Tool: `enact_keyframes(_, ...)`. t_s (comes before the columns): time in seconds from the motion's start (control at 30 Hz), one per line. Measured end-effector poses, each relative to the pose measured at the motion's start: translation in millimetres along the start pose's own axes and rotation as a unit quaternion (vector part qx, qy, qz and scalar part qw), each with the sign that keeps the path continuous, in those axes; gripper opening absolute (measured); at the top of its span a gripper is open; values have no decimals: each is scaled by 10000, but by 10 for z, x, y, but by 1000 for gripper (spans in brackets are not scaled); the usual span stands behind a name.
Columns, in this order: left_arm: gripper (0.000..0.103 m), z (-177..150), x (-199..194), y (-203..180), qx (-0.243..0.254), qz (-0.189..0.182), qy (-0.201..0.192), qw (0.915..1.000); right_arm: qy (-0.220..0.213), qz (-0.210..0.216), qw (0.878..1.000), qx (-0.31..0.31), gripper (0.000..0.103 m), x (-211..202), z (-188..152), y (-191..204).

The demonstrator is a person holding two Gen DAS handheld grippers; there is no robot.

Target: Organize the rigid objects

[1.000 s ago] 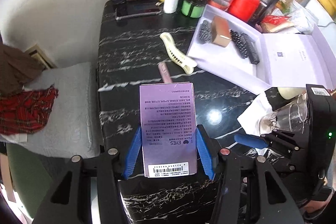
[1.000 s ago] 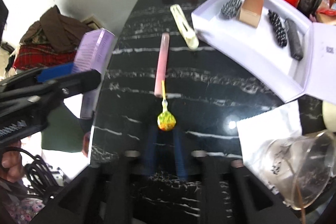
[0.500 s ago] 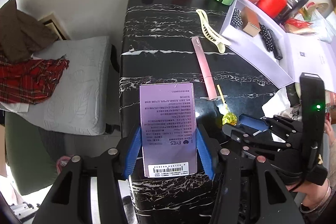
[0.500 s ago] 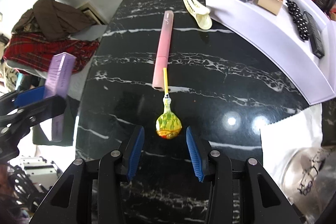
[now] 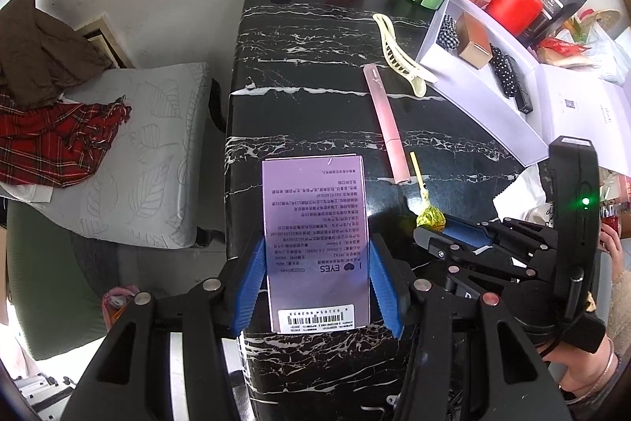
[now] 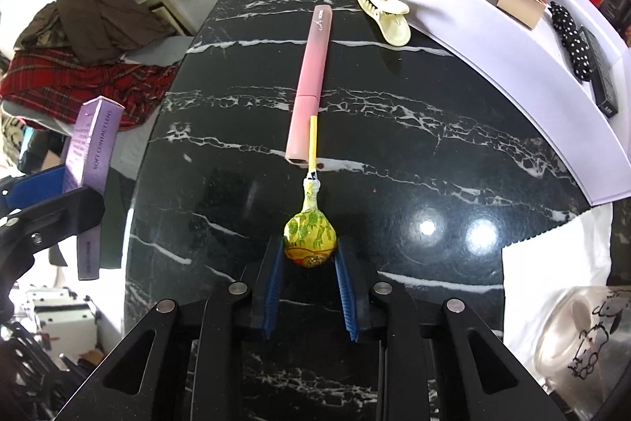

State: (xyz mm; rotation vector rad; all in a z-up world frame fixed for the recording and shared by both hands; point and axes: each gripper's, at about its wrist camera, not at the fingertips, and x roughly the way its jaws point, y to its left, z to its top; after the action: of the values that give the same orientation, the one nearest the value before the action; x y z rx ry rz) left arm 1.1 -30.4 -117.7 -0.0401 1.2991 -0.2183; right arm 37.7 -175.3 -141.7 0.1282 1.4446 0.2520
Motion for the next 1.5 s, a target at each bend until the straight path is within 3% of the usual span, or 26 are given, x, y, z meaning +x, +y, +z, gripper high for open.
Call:
enact_keyframes(0.23,51,109,-115,-74,105,-106,-102,9998,-137,16,9999,18,26,-268,33,-19)
enact_keyframes(0.6,51,345,-276,-450,662,-262,-276,9971,-469,18,9984,322,26,-807,18,-220)
enact_keyframes(1.13,51,733,-212,-1089,1298,-516,-311,9897,-617,-159,9930,998,26,-1191,78,-667)
enact_keyframes(1.5,51,1055,-85,-1458,1564,-480,-349,9859,-619,-193,9914,1135,26,-1284,253,-994)
